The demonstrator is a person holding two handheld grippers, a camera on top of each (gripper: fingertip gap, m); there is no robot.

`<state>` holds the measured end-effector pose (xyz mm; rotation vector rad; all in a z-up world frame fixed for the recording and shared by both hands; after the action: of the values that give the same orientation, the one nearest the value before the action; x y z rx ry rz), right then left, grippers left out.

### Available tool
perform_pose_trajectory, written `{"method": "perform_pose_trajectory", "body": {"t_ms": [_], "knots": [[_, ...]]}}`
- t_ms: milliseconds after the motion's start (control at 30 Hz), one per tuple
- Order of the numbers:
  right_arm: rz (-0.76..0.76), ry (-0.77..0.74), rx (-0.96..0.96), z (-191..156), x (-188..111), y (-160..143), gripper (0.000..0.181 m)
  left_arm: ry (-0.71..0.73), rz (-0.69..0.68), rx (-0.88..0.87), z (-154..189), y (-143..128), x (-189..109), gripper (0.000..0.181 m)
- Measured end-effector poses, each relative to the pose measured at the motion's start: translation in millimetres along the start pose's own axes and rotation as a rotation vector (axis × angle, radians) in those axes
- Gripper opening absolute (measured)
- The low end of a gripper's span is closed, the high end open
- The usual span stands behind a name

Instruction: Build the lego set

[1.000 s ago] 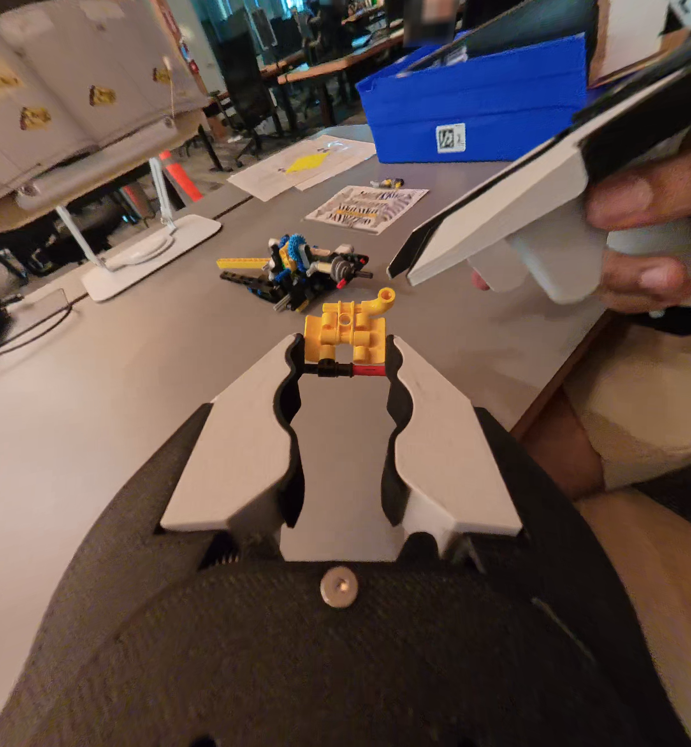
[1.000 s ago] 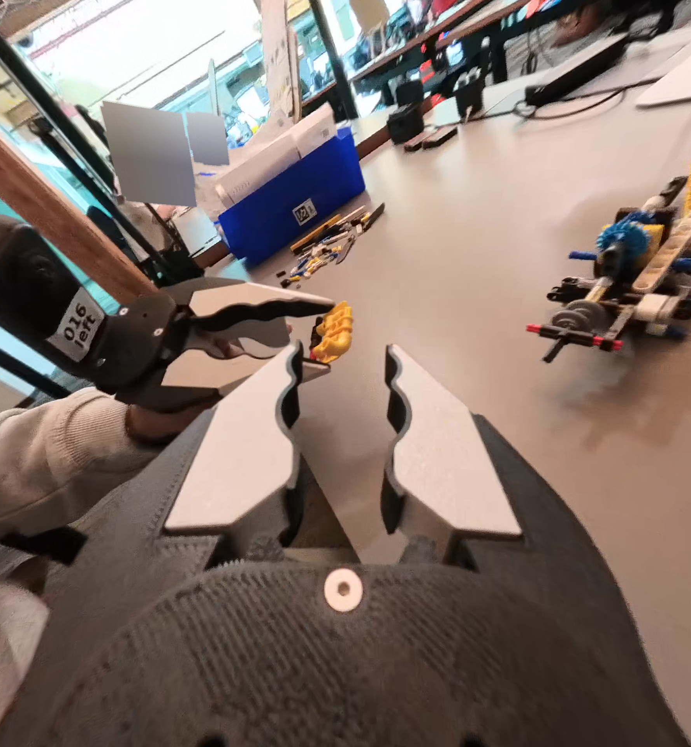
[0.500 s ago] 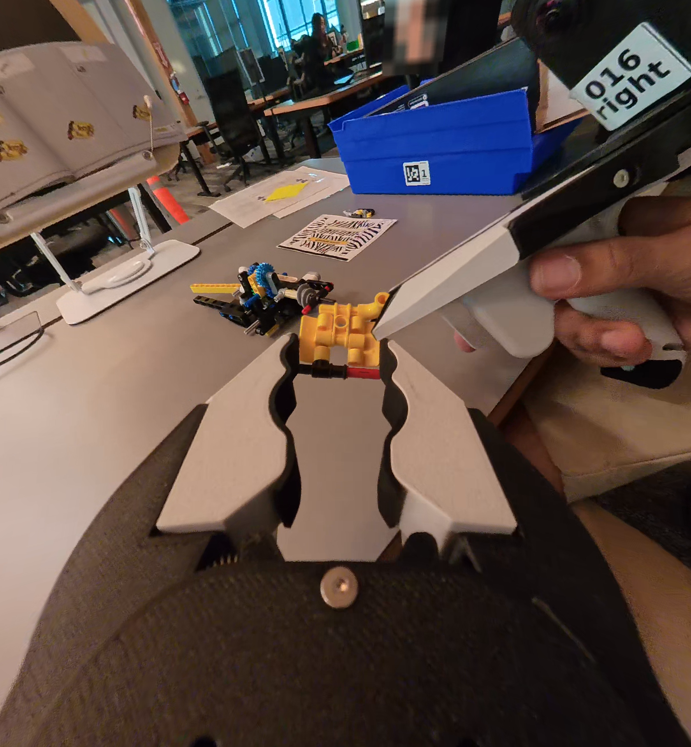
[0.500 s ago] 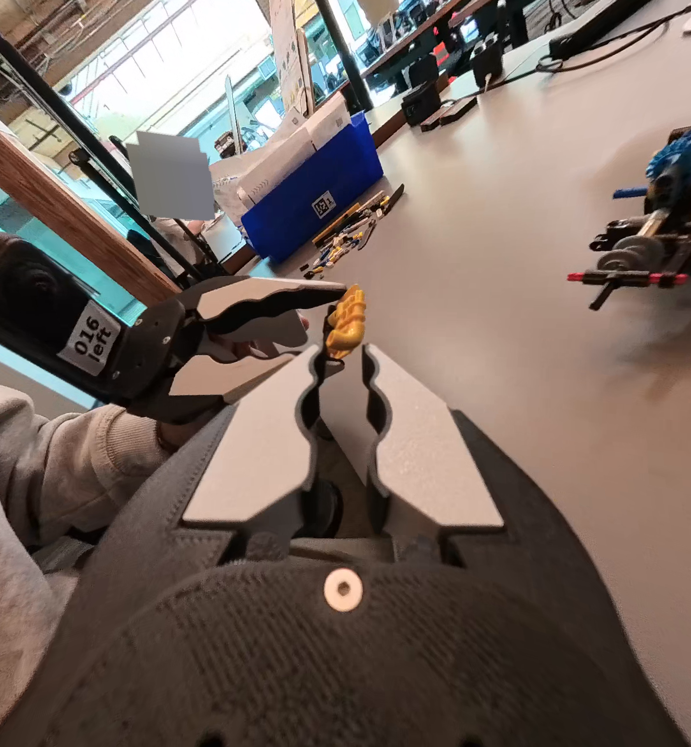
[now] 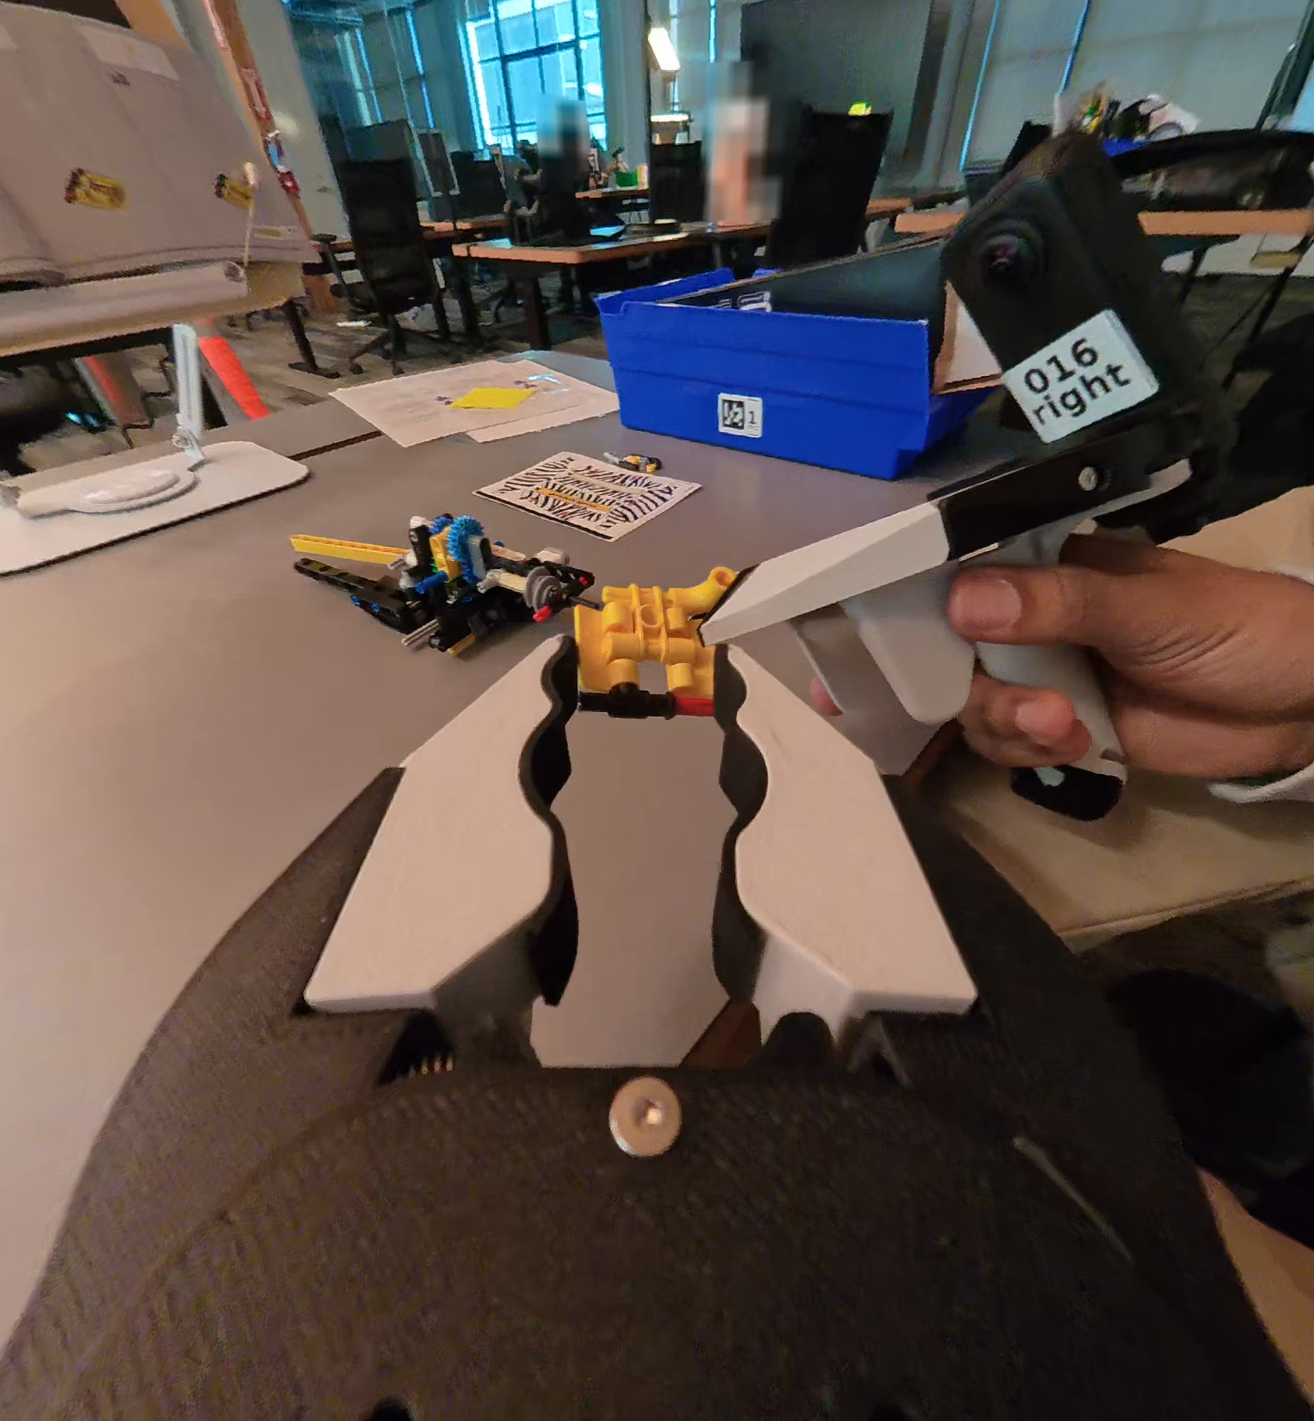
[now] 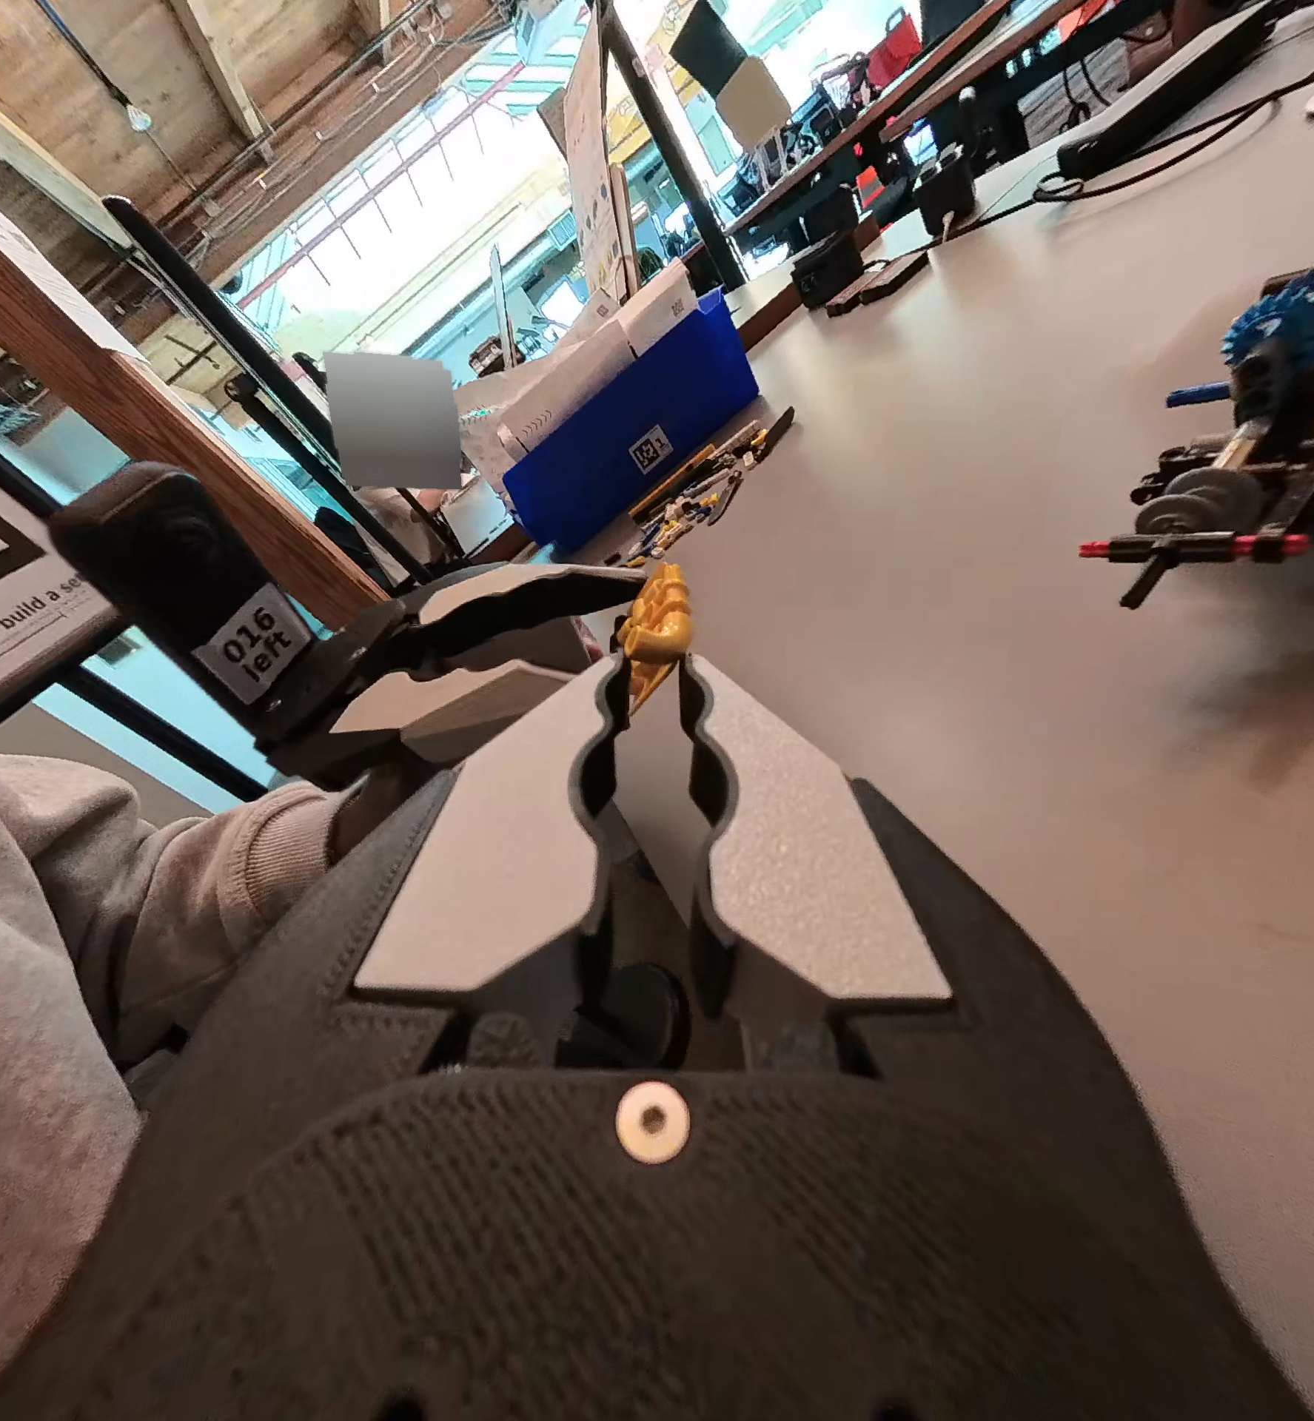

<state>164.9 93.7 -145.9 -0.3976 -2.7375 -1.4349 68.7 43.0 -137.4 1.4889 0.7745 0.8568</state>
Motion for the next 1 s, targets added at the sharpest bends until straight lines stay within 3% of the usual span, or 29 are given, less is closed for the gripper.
{"method": "perform_pose_trajectory", "body": {"t_ms": [300, 500, 633, 767, 867, 1000], "knots": [[0.026, 0.061, -0.013, -5.6, 0.4, 1.1, 0.007, -0.123, 0.051, -0.509, -7.1, 2.0, 1.2, 0.024], [0.056, 0.166, -0.107, -20.5, -1.3, 5.4, 0.005, -0.324, 0.099, -0.788, -11.6, 8.3, -4.7, 0.011], [0.059, 0.228, -0.200, -31.8, -2.8, 6.8, 0.006, -0.424, 0.115, -0.745, -9.3, 16.7, -11.6, 0.007], [0.037, 0.249, -0.232, -36.3, -3.3, 6.9, 0.007, -0.436, 0.135, -0.638, -6.9, 20.9, -15.8, 0.006], [0.034, 0.268, -0.216, -35.7, -4.8, 8.9, 0.030, -0.410, 0.167, -0.588, -8.9, 24.0, -17.5, 0.006], [0.034, 0.313, -0.169, -34.9, -6.3, 10.8, 0.038, -0.403, 0.134, -0.462, -8.5, 21.9, -19.7, 0.007]]}}
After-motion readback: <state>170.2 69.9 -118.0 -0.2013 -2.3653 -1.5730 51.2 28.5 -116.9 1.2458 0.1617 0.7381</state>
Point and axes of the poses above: each gripper's, where its closed fingertips meet, x out along the fingers, y out of its top, z = x × y across the jaws, the point moved 6 cm from there along -x, back along the fingers, and after that the axes turned 13 degrees about z, right-handed, at the moved point
